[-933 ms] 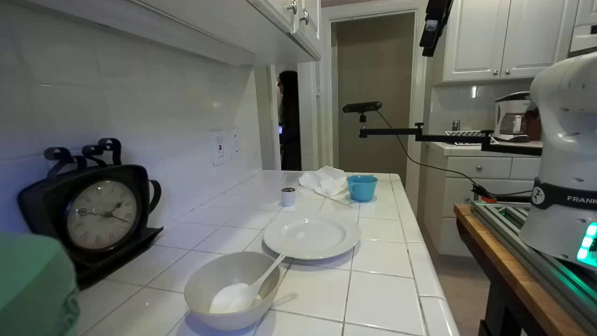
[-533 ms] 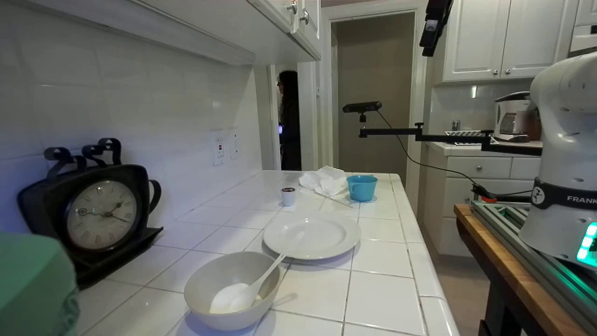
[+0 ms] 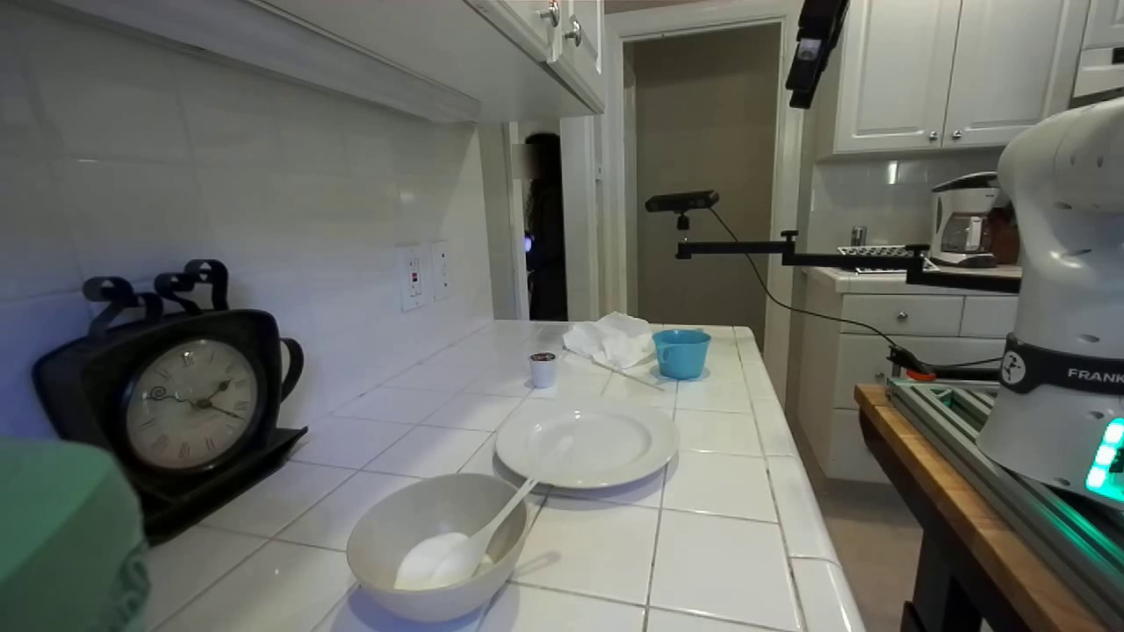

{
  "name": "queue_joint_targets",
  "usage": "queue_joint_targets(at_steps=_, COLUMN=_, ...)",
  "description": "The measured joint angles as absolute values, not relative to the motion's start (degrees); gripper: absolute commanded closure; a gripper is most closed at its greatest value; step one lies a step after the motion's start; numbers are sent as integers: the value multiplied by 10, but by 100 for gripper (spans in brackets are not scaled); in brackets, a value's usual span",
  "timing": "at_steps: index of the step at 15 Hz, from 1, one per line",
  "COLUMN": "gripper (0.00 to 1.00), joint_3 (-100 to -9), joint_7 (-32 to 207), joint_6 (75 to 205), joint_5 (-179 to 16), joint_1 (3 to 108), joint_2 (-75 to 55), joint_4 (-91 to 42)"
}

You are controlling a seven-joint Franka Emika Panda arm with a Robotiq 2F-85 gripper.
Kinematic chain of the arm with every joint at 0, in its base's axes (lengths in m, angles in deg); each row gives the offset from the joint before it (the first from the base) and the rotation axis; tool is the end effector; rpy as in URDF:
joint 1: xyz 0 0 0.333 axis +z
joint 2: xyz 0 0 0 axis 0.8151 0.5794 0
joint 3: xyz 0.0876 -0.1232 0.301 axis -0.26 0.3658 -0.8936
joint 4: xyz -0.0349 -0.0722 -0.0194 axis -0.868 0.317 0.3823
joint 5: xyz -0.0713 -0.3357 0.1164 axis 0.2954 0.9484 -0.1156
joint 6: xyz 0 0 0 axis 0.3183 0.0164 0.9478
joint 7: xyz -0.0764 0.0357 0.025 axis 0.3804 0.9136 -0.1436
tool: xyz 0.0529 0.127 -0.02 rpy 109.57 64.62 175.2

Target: Use the white spoon to stir the contents in the grey bowl.

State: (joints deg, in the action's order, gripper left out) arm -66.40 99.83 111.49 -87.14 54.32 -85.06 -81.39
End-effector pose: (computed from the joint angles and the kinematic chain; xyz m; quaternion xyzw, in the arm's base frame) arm 0.2299 0.0454 0.5411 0.9850 -0.1101 0.1324 0.0142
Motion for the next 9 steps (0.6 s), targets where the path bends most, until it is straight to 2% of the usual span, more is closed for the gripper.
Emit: queue_joint_targets(at_steps=9, gripper=0, joint_3=-676, joint_7=938, joint_6=1223, joint_5=-947, joint_1=632, joint_2=-761, joint_4=-852)
